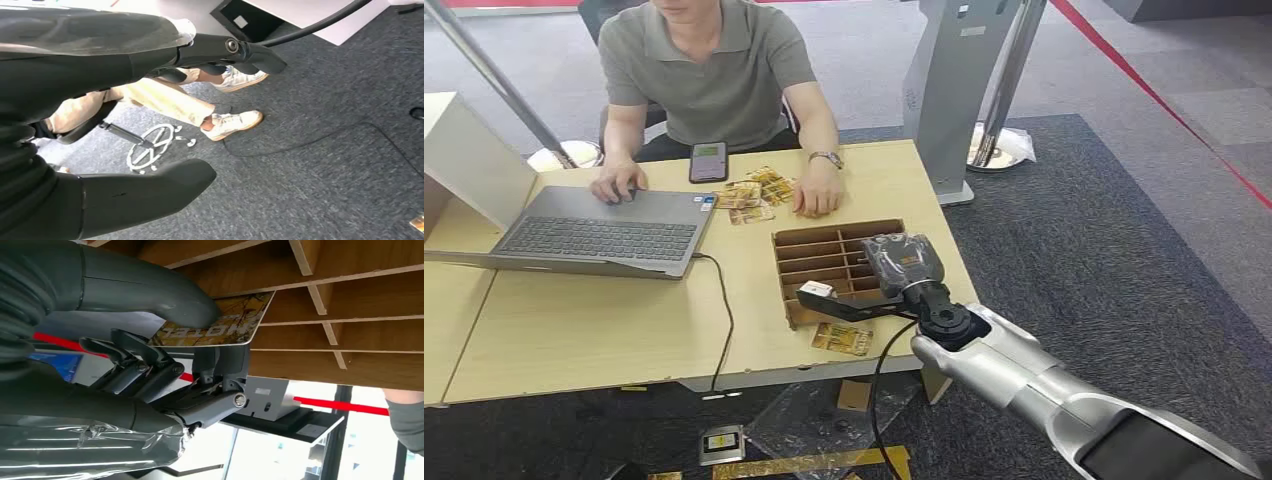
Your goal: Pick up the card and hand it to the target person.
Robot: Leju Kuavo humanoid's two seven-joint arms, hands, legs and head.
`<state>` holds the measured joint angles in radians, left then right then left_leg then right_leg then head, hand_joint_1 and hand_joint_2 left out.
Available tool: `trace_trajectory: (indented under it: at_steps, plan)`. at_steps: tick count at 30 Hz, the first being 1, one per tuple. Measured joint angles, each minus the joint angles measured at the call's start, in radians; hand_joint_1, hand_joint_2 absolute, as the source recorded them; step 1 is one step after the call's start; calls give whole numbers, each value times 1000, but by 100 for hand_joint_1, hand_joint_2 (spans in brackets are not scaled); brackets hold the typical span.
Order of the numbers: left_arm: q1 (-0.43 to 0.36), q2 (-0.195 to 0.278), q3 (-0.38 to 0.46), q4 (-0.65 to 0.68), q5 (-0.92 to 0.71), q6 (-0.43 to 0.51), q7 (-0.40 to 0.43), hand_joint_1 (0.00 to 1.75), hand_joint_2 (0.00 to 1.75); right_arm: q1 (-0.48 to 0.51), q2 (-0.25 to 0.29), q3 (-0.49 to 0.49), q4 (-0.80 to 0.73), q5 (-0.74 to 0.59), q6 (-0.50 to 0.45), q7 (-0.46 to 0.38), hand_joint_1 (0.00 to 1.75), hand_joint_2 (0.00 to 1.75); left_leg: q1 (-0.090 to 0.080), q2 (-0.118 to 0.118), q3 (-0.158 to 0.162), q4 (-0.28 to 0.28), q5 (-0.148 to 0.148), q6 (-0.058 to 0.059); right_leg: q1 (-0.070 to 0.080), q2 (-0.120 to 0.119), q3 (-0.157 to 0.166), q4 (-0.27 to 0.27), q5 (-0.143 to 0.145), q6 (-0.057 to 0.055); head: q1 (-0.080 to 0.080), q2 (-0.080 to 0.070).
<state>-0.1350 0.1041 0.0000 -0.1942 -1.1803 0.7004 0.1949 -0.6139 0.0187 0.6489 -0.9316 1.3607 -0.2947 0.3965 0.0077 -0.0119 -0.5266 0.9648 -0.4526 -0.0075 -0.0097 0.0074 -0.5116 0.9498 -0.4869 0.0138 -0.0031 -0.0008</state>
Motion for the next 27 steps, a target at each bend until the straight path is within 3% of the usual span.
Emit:
trace_trajectory:
  at_steps: [8, 19, 27]
  plan:
    - [2, -4, 0, 0, 3, 0, 6, 0, 175, 0, 0, 0, -28, 28, -34, -6, 175, 175, 0, 0, 0, 0, 0, 0, 0, 0, 0, 0, 0, 0, 0, 0]
    - [6, -18, 0, 0, 3, 0, -8, 0, 175, -32, 1, -6, -348, 57, -73, 3, 175, 175, 0, 1, 0, 0, 0, 0, 0, 0, 0, 0, 0, 0, 0, 0]
    - [6, -39, 0, 0, 16, 0, 5, 0, 175, -91, 26, -3, -408, 21, -100, -26, 175, 175, 0, 0, 0, 0, 0, 0, 0, 0, 1, 0, 0, 0, 1, 0]
